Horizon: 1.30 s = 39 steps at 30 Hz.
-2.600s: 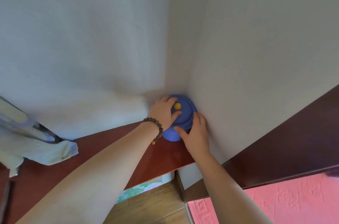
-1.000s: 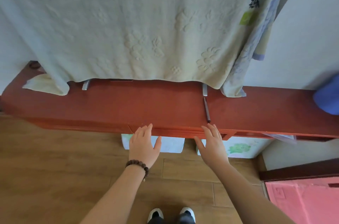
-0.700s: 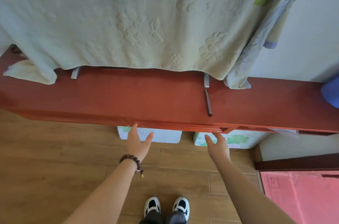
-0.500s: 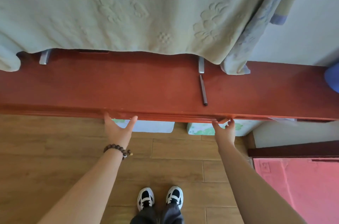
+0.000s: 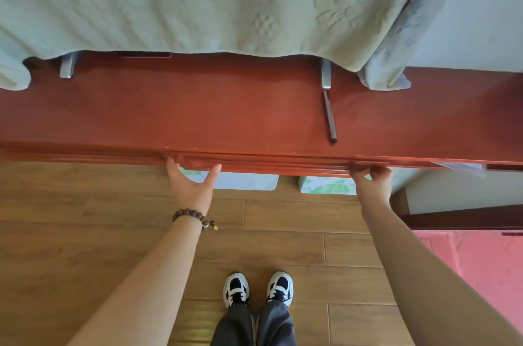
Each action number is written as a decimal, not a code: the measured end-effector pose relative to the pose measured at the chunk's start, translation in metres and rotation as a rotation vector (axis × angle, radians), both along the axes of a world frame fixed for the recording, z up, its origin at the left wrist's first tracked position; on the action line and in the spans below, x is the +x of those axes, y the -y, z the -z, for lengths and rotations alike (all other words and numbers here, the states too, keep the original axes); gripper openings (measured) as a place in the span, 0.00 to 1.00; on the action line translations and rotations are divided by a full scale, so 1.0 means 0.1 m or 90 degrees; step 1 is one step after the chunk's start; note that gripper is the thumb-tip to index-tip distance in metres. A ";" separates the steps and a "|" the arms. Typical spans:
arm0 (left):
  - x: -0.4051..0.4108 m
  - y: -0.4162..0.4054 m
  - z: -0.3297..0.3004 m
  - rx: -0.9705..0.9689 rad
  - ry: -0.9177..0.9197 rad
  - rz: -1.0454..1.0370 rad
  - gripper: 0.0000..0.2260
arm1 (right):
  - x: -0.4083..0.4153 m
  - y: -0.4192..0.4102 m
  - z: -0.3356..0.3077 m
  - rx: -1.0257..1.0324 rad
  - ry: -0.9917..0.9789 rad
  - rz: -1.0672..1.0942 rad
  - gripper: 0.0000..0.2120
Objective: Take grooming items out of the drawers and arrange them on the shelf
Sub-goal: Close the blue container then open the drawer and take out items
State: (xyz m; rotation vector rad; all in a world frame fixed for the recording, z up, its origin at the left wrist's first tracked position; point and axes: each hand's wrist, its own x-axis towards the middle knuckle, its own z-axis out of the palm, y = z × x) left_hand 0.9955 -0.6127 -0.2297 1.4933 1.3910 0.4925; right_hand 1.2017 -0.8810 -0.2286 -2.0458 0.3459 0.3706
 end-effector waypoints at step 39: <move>-1.81 0.92 -0.64 -0.089 -0.187 0.135 0.44 | -1.58 1.64 -0.47 -0.038 -0.169 -0.210 0.28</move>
